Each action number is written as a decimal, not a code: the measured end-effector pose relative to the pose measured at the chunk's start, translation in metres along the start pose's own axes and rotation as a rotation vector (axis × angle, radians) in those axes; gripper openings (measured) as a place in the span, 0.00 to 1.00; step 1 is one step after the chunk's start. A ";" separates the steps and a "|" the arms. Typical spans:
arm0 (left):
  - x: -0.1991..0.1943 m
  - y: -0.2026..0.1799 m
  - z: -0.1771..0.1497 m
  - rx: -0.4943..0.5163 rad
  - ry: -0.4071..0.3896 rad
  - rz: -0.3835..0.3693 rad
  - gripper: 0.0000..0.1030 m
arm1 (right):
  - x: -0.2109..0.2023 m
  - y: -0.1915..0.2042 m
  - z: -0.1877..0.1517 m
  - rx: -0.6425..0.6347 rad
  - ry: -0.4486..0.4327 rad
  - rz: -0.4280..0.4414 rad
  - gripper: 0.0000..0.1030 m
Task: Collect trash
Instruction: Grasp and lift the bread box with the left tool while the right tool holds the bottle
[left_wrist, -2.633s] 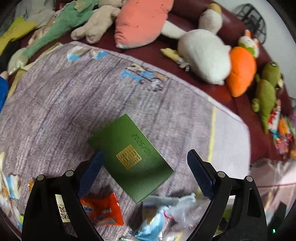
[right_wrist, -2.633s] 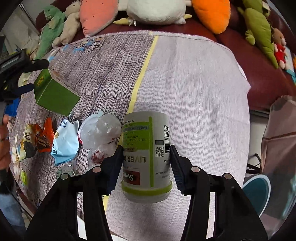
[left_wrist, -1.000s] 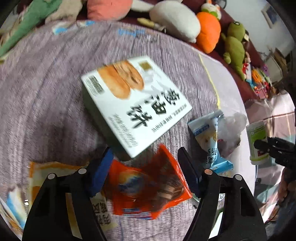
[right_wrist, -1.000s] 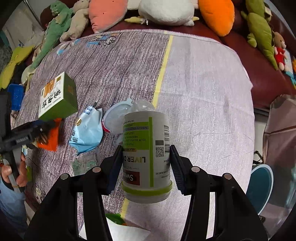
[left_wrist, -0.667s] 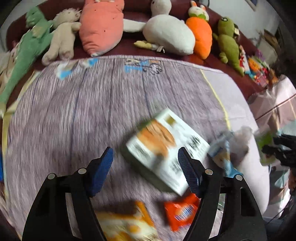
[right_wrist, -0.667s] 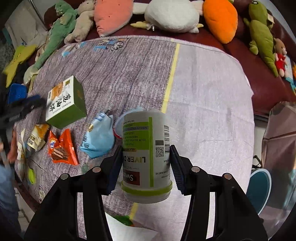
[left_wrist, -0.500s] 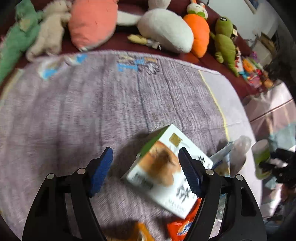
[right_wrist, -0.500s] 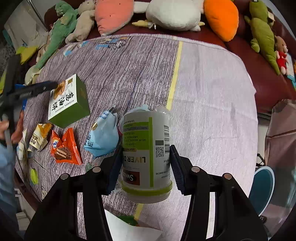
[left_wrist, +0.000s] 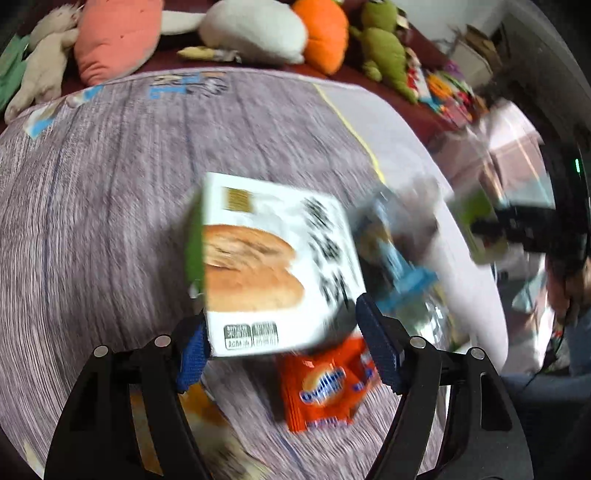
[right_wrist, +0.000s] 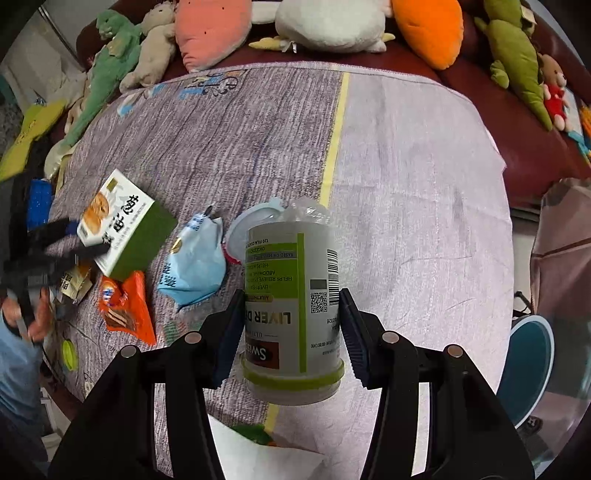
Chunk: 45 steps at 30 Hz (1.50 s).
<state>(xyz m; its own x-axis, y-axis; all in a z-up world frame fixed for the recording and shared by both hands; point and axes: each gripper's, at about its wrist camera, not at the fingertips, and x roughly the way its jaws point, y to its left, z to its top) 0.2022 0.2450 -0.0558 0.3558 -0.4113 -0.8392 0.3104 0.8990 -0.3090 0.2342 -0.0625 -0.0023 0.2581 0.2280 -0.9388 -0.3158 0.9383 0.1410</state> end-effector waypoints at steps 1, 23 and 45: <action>-0.001 -0.008 -0.008 0.008 0.002 -0.010 0.63 | -0.002 0.001 -0.001 -0.002 -0.002 0.002 0.47; -0.033 -0.071 -0.029 -0.217 -0.212 0.171 0.04 | -0.025 -0.035 -0.058 0.068 -0.054 0.045 0.47; 0.009 -0.346 0.063 0.108 -0.201 -0.088 0.04 | -0.120 -0.239 -0.166 0.440 -0.314 0.035 0.47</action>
<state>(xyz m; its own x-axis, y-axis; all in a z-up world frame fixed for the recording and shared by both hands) 0.1532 -0.0794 0.0718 0.4881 -0.5184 -0.7021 0.4367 0.8416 -0.3178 0.1271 -0.3576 0.0249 0.5357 0.2649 -0.8018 0.0660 0.9335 0.3525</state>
